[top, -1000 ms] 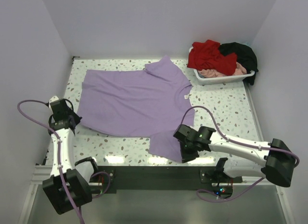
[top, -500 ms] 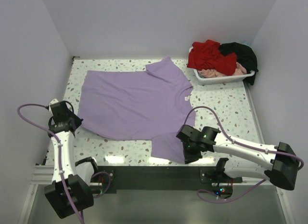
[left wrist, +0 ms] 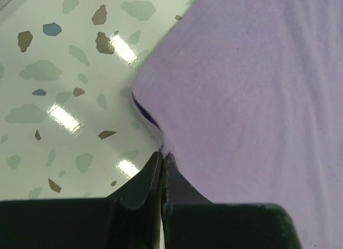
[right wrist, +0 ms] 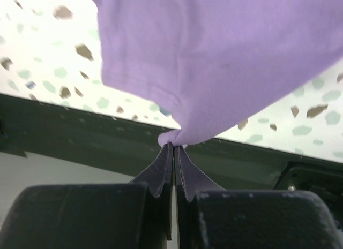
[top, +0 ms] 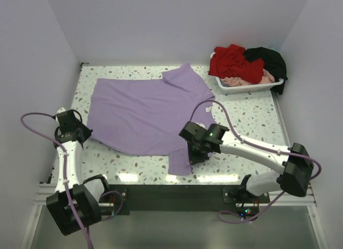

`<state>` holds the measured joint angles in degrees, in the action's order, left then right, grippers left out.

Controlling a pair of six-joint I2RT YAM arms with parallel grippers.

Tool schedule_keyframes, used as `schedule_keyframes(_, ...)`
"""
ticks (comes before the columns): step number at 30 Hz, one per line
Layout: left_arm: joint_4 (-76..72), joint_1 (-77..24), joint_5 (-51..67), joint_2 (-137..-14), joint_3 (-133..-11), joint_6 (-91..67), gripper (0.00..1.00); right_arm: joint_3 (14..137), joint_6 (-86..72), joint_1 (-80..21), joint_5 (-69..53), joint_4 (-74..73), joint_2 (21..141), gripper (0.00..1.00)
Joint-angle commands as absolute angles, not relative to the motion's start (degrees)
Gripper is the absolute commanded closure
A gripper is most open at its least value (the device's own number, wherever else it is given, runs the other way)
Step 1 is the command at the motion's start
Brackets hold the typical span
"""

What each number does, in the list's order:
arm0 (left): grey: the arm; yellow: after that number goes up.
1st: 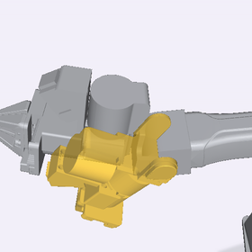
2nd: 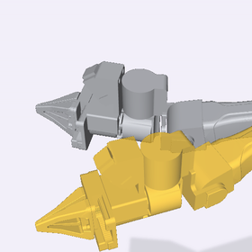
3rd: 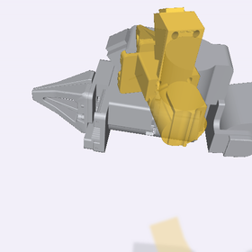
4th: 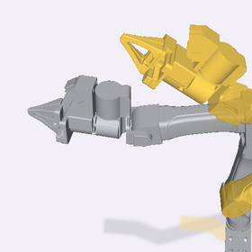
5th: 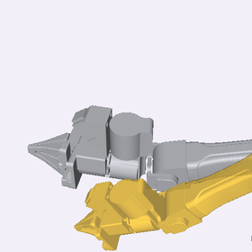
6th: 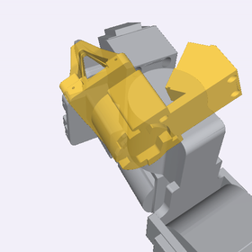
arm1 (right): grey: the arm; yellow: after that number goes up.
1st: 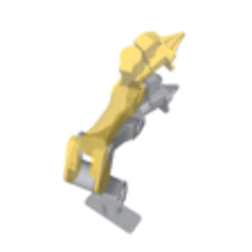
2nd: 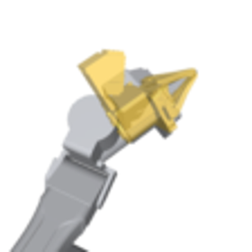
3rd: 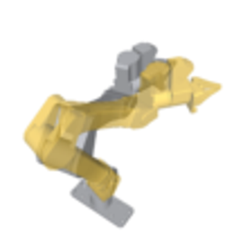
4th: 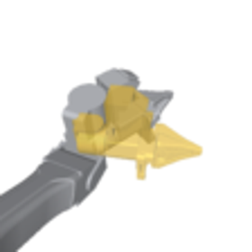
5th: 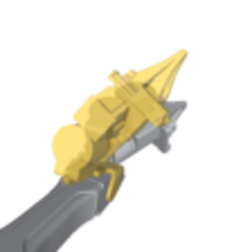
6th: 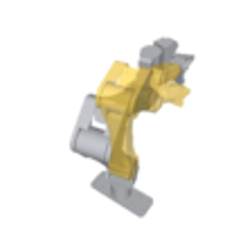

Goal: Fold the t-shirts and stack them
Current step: Fold the tshirt

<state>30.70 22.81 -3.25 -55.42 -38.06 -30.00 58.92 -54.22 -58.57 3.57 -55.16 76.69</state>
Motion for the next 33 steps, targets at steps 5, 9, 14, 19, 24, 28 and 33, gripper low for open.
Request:
schedule_keyframes(5,21.5,23.1,-0.3,-65.2,-43.0,-29.4,1.0,74.3,-44.3,-48.4,6.5,-56.1,87.4,1.0)
schedule_keyframes(9,18.1,23.1,1.7,-69.0,-43.6,-29.2,1.0,81.4,-39.9,-42.6,6.0,-56.8,93.9,1.0)
schedule_keyframes(14,15.4,23.1,1.8,-73.8,-46.4,-28.0,1.0,91.6,-35.6,-38.5,6.0,-58.0,103.1,1.0)
schedule_keyframes(19,13.0,23.1,3.2,-78.5,-49.3,-27.2,1.0,99.5,-33.0,-34.7,6.3,-59.9,108.5,1.0)
schedule_keyframes(24,12.2,23.2,4.5,-81.9,-52.6,-26.4,1.0,103.4,-31.6,-31.1,6.1,-59.9,111.7,1.0)
schedule_keyframes(28,12.0,23.1,4.3,-83.1,-54.1,-25.8,1.0,106.3,-30.9,-28.9,5.8,-59.2,112.8,1.0)
schedule_keyframes(33,12.0,23.2,3.8,-84.2,-55.5,-26.0,1.0,110.0,-30.1,-26.3,5.5,-59.0,114.4,1.0)
